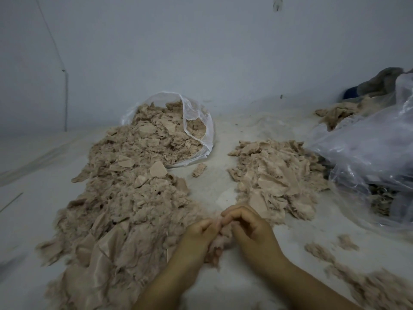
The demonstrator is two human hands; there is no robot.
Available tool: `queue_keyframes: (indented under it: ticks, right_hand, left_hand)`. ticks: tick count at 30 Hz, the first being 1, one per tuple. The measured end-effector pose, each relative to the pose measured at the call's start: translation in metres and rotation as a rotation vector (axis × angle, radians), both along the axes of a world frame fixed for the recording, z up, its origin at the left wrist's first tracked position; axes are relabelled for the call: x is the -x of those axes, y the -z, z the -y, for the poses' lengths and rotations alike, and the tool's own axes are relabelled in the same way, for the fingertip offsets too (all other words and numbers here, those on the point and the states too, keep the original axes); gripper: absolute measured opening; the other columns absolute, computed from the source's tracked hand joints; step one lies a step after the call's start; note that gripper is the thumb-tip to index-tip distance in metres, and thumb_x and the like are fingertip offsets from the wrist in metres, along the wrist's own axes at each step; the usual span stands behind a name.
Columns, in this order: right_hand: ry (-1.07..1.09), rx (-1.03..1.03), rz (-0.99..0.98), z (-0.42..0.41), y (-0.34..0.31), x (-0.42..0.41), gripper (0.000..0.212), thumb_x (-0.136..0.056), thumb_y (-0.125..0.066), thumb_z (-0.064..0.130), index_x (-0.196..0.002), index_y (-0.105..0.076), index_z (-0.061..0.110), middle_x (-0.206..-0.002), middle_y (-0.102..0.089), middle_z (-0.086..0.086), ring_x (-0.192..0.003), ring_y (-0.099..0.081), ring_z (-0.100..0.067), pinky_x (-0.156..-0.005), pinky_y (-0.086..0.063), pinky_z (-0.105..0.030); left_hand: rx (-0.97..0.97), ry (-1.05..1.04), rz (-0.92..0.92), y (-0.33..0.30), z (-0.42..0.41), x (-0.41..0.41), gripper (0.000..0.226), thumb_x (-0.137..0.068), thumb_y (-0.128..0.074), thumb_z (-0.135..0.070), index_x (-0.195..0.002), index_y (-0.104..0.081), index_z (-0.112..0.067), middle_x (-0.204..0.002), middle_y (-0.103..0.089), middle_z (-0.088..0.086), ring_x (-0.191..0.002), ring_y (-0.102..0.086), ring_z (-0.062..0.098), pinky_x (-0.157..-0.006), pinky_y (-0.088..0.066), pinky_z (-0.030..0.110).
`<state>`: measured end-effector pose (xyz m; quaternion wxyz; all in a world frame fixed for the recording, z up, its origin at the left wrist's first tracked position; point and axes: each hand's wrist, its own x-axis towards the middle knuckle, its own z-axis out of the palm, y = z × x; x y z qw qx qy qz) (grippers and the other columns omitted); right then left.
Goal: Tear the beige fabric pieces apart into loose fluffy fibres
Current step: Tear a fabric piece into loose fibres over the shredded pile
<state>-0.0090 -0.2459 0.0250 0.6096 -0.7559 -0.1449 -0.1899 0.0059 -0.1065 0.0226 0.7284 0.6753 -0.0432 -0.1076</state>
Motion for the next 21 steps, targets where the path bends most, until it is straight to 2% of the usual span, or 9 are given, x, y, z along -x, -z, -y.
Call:
queue_keyframes:
  ticks: [2,4,7,10,12,15,17,19,21]
  right_hand:
    - [-0.037,-0.18,-0.102,0.0,-0.001,0.0,0.03,-0.083,-0.054,-0.013,-0.08,-0.063,0.016,-0.082,-0.066,0.005,-0.075,-0.059,-0.003,-0.068,-0.046,-0.012]
    - [-0.045,-0.356,-0.211,0.001,-0.001,-0.001,0.017,-0.083,-0.064,-0.004,-0.088,-0.061,0.012,-0.082,-0.065,0.003,-0.071,-0.061,-0.006,-0.063,-0.049,-0.015]
    - [-0.022,-0.517,-0.371,0.004,0.002,-0.004,0.038,-0.076,-0.073,-0.002,-0.106,-0.057,0.016,-0.1,-0.063,-0.007,-0.082,-0.065,-0.011,-0.064,-0.053,-0.02]
    - [-0.167,-0.633,-0.529,0.008,0.0,-0.006,0.042,-0.07,-0.074,0.006,-0.11,-0.06,0.009,-0.089,-0.07,-0.013,-0.075,-0.067,-0.021,-0.064,-0.056,-0.028]
    - [-0.287,-0.629,-0.608,0.009,-0.001,-0.005,0.03,-0.07,-0.072,0.01,-0.097,-0.065,0.001,-0.081,-0.07,-0.017,-0.07,-0.068,-0.023,-0.062,-0.057,-0.029]
    - [-0.185,-0.578,-0.597,0.007,0.001,-0.007,0.003,-0.081,-0.065,0.007,-0.08,-0.064,0.004,-0.069,-0.063,-0.012,-0.058,-0.061,-0.017,-0.054,-0.052,-0.026]
    - [-0.048,-0.581,-0.537,0.01,0.001,-0.01,0.012,-0.087,-0.061,0.004,-0.077,-0.061,0.008,-0.061,-0.057,-0.006,-0.051,-0.054,-0.013,-0.05,-0.049,-0.025]
    - [-0.012,-0.582,-0.482,0.012,0.0,-0.011,0.014,-0.089,-0.059,0.005,-0.076,-0.061,0.01,-0.06,-0.054,-0.005,-0.051,-0.051,-0.014,-0.053,-0.046,-0.029]
    - [-0.028,-0.574,-0.441,0.011,0.001,-0.01,0.011,-0.088,-0.06,0.007,-0.078,-0.061,0.01,-0.063,-0.055,-0.008,-0.054,-0.051,-0.016,-0.059,-0.044,-0.033]
  left_hand:
    - [-0.021,-0.058,0.068,0.0,0.0,0.001,0.015,-0.088,-0.062,-0.019,-0.075,-0.069,-0.015,-0.059,-0.059,0.004,-0.043,-0.052,0.013,-0.039,-0.044,0.022]
    - [-0.066,-0.094,0.177,0.0,0.001,0.002,0.021,-0.088,-0.063,-0.008,-0.071,-0.071,-0.018,-0.061,-0.065,0.002,-0.046,-0.058,0.013,-0.043,-0.05,0.023]
    - [-0.093,-0.128,0.266,0.001,0.004,0.004,0.02,-0.084,-0.064,0.002,-0.078,-0.068,-0.017,-0.061,-0.067,0.002,-0.051,-0.063,0.013,-0.048,-0.052,0.023]
    - [-0.085,-0.187,0.308,0.0,0.003,0.002,0.018,-0.08,-0.068,0.003,-0.087,-0.065,-0.014,-0.063,-0.069,0.003,-0.054,-0.064,0.011,-0.049,-0.05,0.02]
    - [-0.078,-0.185,0.324,-0.002,-0.001,-0.001,0.023,-0.077,-0.07,0.004,-0.09,-0.064,-0.014,-0.067,-0.071,0.004,-0.055,-0.064,0.01,-0.051,-0.05,0.019]
    - [-0.052,-0.136,0.287,-0.006,-0.005,-0.003,0.03,-0.074,-0.07,0.007,-0.094,-0.063,-0.014,-0.069,-0.072,0.004,-0.054,-0.064,0.01,-0.052,-0.051,0.019]
    - [-0.038,-0.078,0.23,-0.007,-0.007,-0.003,0.033,-0.073,-0.071,0.007,-0.097,-0.062,-0.014,-0.073,-0.073,0.005,-0.055,-0.064,0.01,-0.051,-0.051,0.018]
    - [-0.079,-0.059,0.191,-0.007,-0.009,-0.004,0.032,-0.076,-0.072,0.002,-0.099,-0.063,-0.018,-0.076,-0.074,0.004,-0.056,-0.064,0.009,-0.052,-0.05,0.018]
    - [-0.127,-0.043,0.142,-0.005,-0.01,-0.003,0.035,-0.073,-0.076,-0.016,-0.104,-0.063,-0.02,-0.073,-0.073,0.003,-0.056,-0.063,0.009,-0.054,-0.05,0.019]
